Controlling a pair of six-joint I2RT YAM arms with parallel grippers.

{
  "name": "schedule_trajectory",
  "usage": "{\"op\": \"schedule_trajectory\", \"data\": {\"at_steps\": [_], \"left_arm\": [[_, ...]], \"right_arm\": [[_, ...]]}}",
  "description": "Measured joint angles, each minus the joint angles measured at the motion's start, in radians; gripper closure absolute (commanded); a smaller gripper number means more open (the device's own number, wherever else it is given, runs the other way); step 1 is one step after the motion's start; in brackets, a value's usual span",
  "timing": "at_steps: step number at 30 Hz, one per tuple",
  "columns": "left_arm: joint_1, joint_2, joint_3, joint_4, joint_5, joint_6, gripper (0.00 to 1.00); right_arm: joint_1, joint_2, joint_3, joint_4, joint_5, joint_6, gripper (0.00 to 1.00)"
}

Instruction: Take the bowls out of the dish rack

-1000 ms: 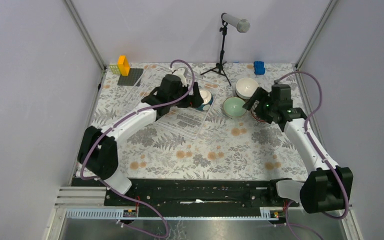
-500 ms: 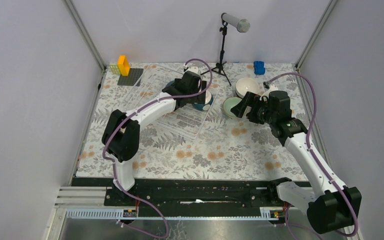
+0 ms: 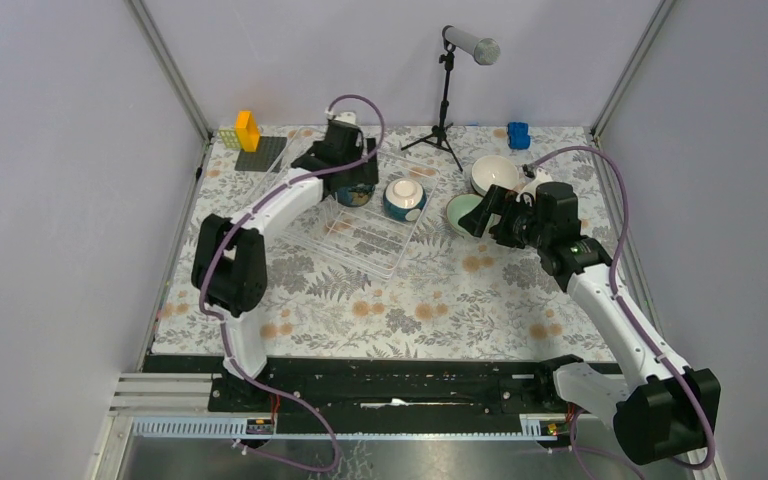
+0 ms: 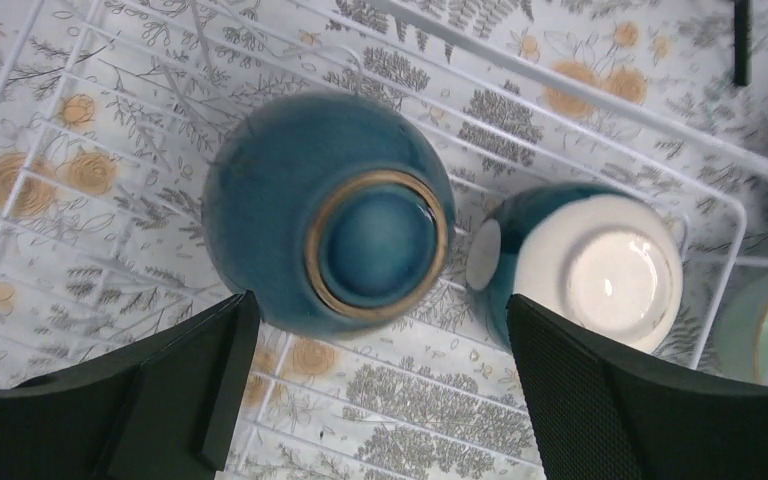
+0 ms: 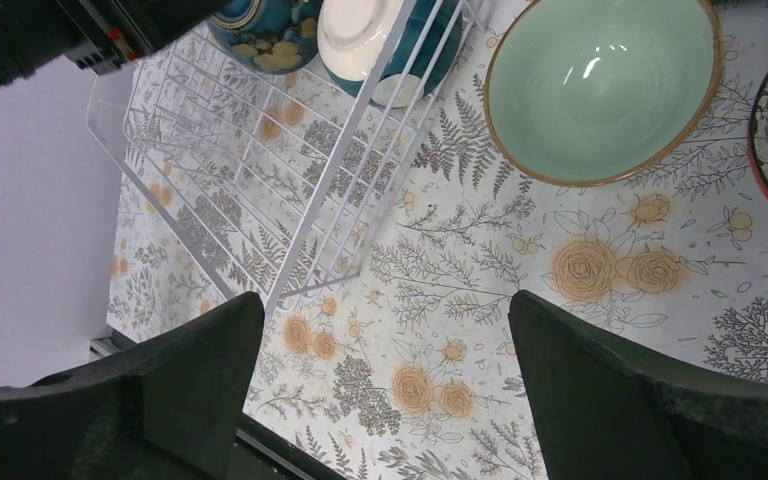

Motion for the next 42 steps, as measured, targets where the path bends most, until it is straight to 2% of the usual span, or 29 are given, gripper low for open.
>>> {"op": "schedule_trajectory", "data": {"at_steps": [6, 10, 17, 22, 42], "left_arm": [[0.204, -0.028, -0.109, 0.122, 0.314, -0.079, 0.01], [0.314, -0.035, -0.172, 0.163, 0.465, -0.13, 0.01], [0.33, -0.008, -0.148, 0.192, 0.633, -0.159, 0.01], [0.328, 0.045, -0.085, 0.187, 0.673, -0.157, 0.01], [0.327, 0.202, 0.136, 0.051, 0.638, 0.008, 0.01]], "right_arm": [[0.0, 0.021, 0.0, 0.006, -0.025, -0.002, 0.0], [0.0, 0.021, 0.0, 0.01, -0.034, -0.002, 0.0], [0.0, 0.023, 0.0, 0.022, -0.052, -0.002, 0.0], [0.0, 0.024, 0.0, 0.023, -0.051, -0.002, 0.0], [0.0, 0.025, 0.0, 0.029, -0.068, -0.002, 0.0]]}}
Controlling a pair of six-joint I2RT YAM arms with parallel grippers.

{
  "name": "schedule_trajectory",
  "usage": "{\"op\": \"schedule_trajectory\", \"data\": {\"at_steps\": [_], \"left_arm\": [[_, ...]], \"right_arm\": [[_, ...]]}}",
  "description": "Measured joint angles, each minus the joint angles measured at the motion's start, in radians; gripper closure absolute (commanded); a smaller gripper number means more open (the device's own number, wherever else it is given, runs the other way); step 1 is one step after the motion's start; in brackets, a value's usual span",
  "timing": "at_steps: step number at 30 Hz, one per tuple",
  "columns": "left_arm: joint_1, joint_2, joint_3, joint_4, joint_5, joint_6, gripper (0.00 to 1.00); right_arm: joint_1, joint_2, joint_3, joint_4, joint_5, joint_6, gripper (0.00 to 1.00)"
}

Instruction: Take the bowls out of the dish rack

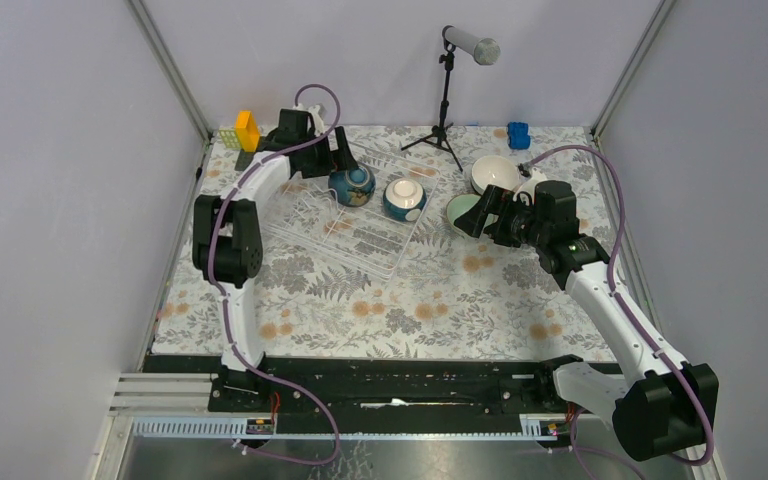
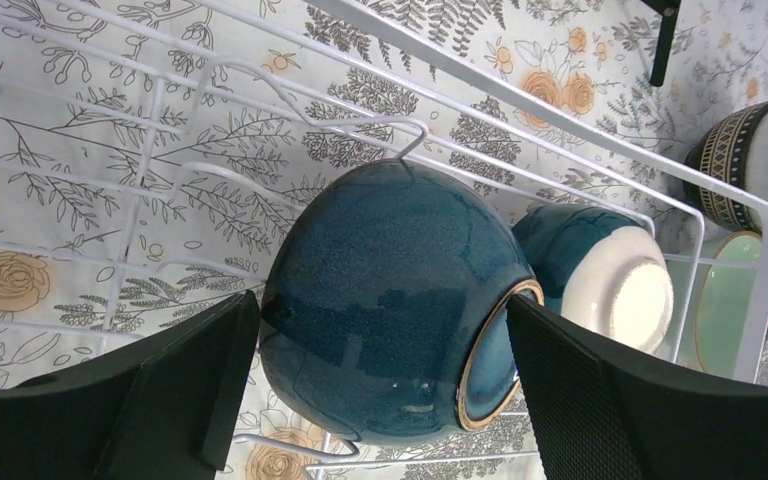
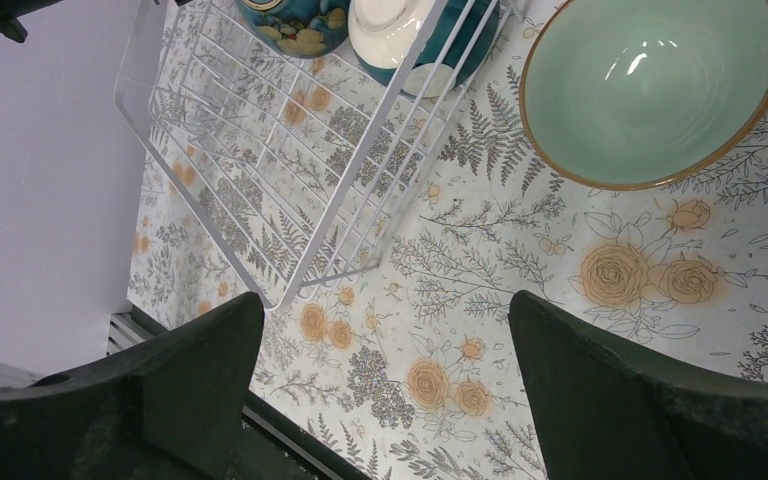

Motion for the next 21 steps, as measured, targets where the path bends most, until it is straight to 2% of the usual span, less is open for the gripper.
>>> {"op": "schedule_trajectory", "data": {"at_steps": [5, 11, 16, 21], "left_arm": [[-0.004, 0.026, 0.055, -0.064, 0.0, 0.021, 0.01], [0.015, 0.036, 0.066, -0.071, 0.09, -0.005, 0.01], [0.042, 0.029, 0.0, 0.018, 0.21, -0.083, 0.01], [0.04, -0.008, -0.06, 0.075, 0.269, -0.13, 0.03]], "right_arm": [[0.0, 0.002, 0.0, 0.0, -0.006, 0.0, 0.0], [0.0, 0.004, 0.0, 0.0, -0.007, 0.0, 0.0], [0.0, 0.004, 0.0, 0.0, -0.007, 0.0, 0.0], [0.0, 0.004, 0.0, 0.0, -0.007, 0.0, 0.0]]}}
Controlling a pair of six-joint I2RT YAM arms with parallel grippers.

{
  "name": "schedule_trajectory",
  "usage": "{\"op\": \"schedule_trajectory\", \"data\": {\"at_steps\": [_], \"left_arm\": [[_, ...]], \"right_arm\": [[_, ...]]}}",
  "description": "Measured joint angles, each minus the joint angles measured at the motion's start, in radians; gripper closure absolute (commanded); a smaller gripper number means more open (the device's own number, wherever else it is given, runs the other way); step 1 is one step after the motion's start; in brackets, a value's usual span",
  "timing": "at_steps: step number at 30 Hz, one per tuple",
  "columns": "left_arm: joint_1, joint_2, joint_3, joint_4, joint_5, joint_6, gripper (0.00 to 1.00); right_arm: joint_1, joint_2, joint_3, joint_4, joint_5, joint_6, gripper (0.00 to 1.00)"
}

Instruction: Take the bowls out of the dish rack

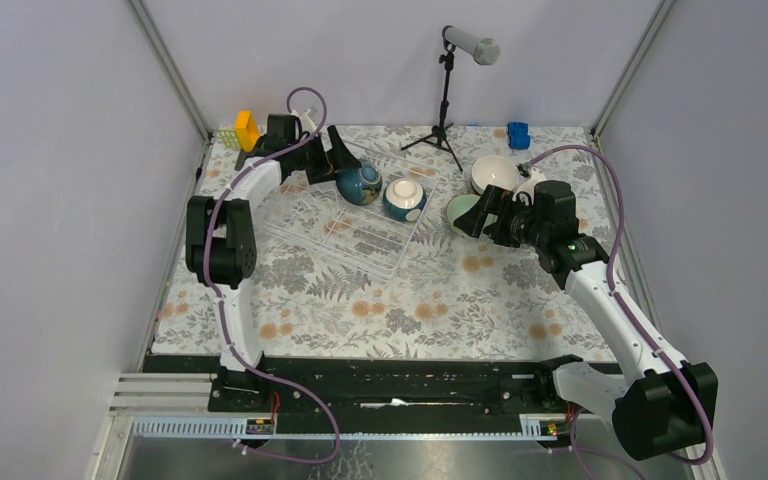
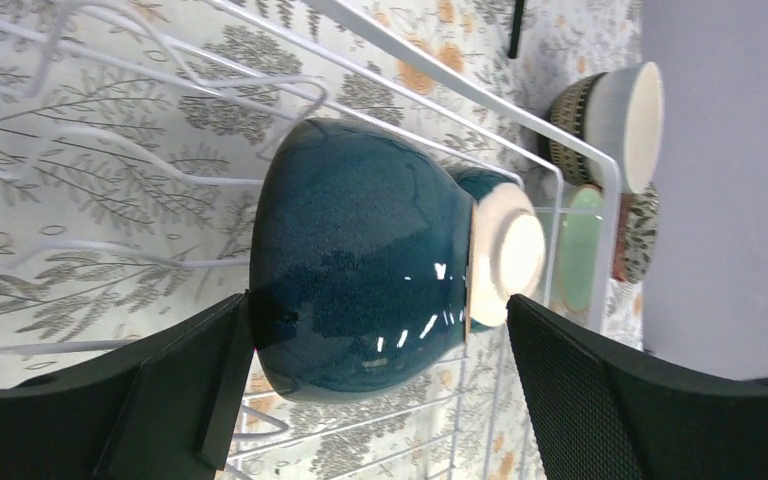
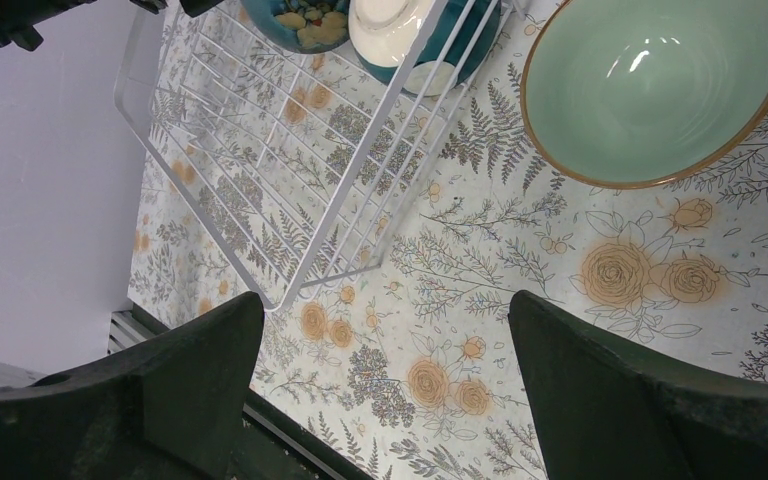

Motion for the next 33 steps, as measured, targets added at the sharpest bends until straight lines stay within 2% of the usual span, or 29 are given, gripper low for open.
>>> {"op": "schedule_trajectory", "data": {"at_steps": [10, 18, 29, 33], "left_arm": [[-0.001, -0.033, -0.076, 0.127, 0.101, -0.112, 0.18], [-0.004, -0.032, -0.082, 0.197, 0.161, -0.18, 0.41], [-0.012, -0.032, -0.182, 0.29, 0.219, -0.236, 0.48], [-0.014, -0.032, -0.198, 0.322, 0.219, -0.259, 0.43]], "right_arm": [[0.0, 0.0, 0.0, 0.0, 0.0, 0.0, 0.0], [0.0, 0.0, 0.0, 0.0, 0.0, 0.0, 0.0], [0.0, 0.0, 0.0, 0.0, 0.0, 0.0, 0.0], [0.0, 0.0, 0.0, 0.0, 0.0, 0.0, 0.0]]}}
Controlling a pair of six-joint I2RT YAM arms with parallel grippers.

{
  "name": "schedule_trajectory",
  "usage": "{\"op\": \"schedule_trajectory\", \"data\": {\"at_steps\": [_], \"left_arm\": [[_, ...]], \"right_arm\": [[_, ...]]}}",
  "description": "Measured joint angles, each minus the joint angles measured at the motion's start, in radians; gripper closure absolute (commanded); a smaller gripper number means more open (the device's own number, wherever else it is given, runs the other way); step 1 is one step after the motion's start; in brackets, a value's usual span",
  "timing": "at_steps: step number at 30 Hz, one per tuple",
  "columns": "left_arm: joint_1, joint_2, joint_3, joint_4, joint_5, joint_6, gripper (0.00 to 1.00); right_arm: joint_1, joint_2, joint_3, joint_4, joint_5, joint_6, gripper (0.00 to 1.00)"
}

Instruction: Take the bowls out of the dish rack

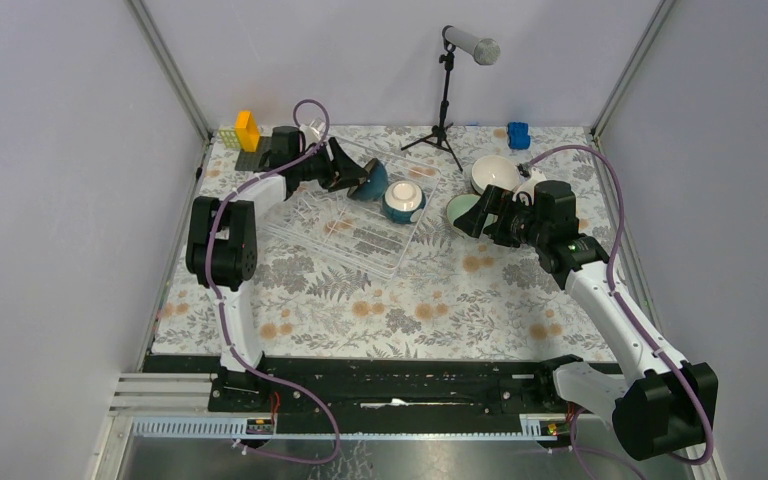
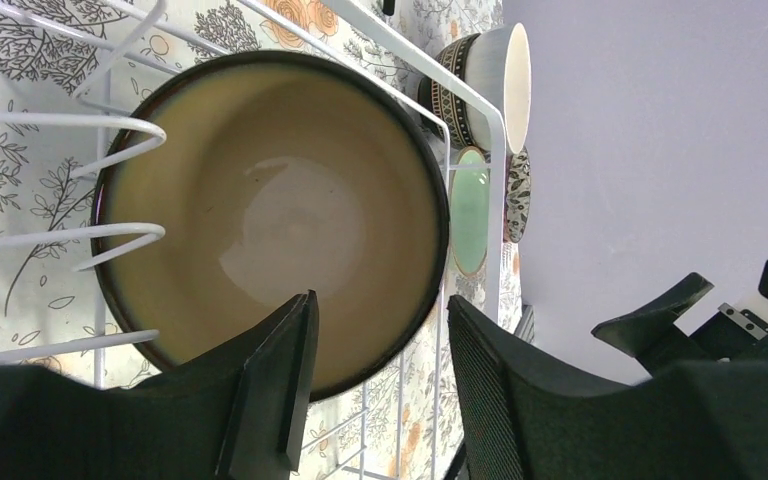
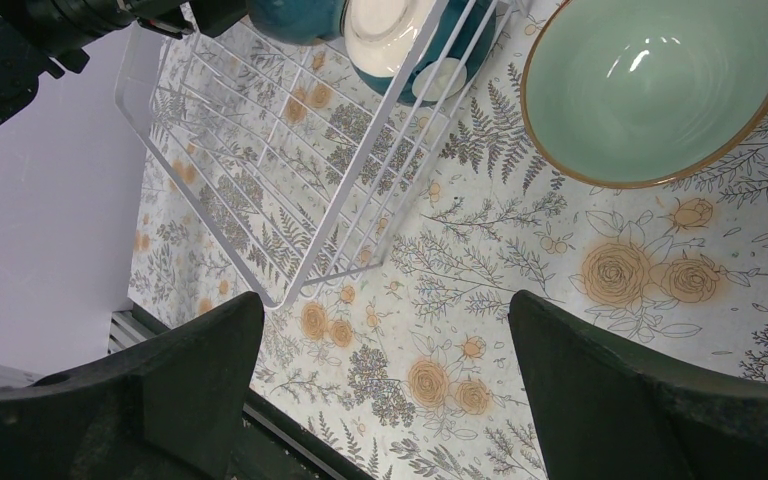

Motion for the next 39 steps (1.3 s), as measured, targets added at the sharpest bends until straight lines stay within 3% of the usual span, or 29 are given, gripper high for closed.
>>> {"op": "schedule_trajectory", "data": {"at_steps": [7, 11, 16, 20, 30, 39], "left_arm": [[-0.021, -0.002, 0.001, -0.01, -0.06, 0.037, 0.43], [-0.056, -0.003, 0.027, -0.045, -0.101, 0.083, 0.49], [-0.098, -0.003, 0.061, -0.098, -0.157, 0.137, 0.71], [-0.111, -0.003, 0.093, -0.129, -0.182, 0.177, 1.0], [-0.165, -0.085, 0.09, -0.235, -0.291, 0.26, 1.0], [-0.218, -0.379, 0.003, -0.288, -0.423, 0.288, 1.0]], "right_arm": [[0.0, 0.0, 0.0, 0.0, 0.0, 0.0, 0.0], [0.0, 0.0, 0.0, 0.0, 0.0, 0.0, 0.0], [0.0, 0.0, 0.0, 0.0, 0.0, 0.0, 0.0], [0.0, 0.0, 0.0, 0.0, 0.0, 0.0, 0.01], [0.0, -0.001, 0.0, -0.003, 0.0, 0.0, 0.0], [0.0, -0.016, 0.0, -0.013, 0.017, 0.0, 0.0]]}}
